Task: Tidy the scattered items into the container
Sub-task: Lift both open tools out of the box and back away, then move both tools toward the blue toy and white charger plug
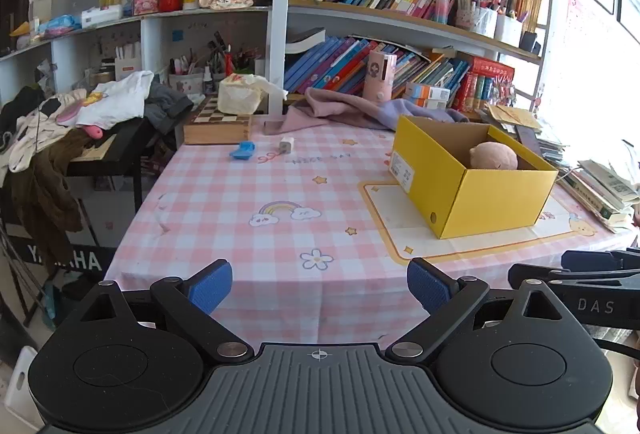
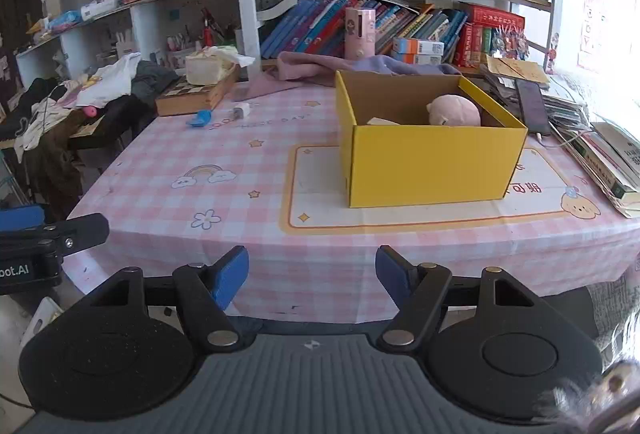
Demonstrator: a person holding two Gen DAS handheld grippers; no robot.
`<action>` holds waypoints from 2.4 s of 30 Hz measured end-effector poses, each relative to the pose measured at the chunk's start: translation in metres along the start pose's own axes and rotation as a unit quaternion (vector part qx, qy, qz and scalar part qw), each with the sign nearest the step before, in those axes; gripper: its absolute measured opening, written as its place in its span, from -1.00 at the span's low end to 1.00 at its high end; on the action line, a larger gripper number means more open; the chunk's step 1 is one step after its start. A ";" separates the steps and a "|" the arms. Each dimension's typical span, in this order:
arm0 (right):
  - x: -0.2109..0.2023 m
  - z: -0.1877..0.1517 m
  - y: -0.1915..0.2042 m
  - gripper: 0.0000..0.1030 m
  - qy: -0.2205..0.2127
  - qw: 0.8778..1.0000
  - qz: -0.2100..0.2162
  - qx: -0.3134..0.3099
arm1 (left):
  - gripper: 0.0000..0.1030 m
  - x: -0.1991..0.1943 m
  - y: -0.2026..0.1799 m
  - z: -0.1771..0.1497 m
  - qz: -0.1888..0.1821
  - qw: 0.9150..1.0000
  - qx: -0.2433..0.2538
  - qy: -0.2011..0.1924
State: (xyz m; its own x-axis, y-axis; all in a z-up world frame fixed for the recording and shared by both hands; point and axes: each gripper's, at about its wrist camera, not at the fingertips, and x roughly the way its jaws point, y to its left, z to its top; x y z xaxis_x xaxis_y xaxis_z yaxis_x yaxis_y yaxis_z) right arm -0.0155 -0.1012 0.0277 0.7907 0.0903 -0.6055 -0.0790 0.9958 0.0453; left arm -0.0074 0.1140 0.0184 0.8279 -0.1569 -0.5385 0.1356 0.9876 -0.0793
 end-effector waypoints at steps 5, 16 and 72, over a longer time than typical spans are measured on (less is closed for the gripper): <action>0.001 0.001 0.008 0.35 -0.002 1.000 0.005 -0.007 | 0.87 0.001 0.009 0.000 0.004 1.000 -0.001 0.007; 0.013 0.017 0.050 0.35 -0.007 0.997 0.052 -0.058 | 0.87 -0.010 0.042 0.000 0.038 0.999 -0.035 -0.004; 0.329 0.193 0.083 0.18 0.076 0.988 0.112 -0.068 | 0.84 0.262 0.110 0.131 0.057 0.996 0.009 0.062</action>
State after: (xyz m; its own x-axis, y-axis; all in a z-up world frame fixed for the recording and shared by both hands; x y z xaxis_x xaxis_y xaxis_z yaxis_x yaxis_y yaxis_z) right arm 0.3558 0.0132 -0.0142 0.6442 0.2944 -0.7059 -0.3304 0.9395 0.0903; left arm 0.2954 0.1803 -0.0217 0.7656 -0.0408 -0.6420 0.0554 0.9985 0.0026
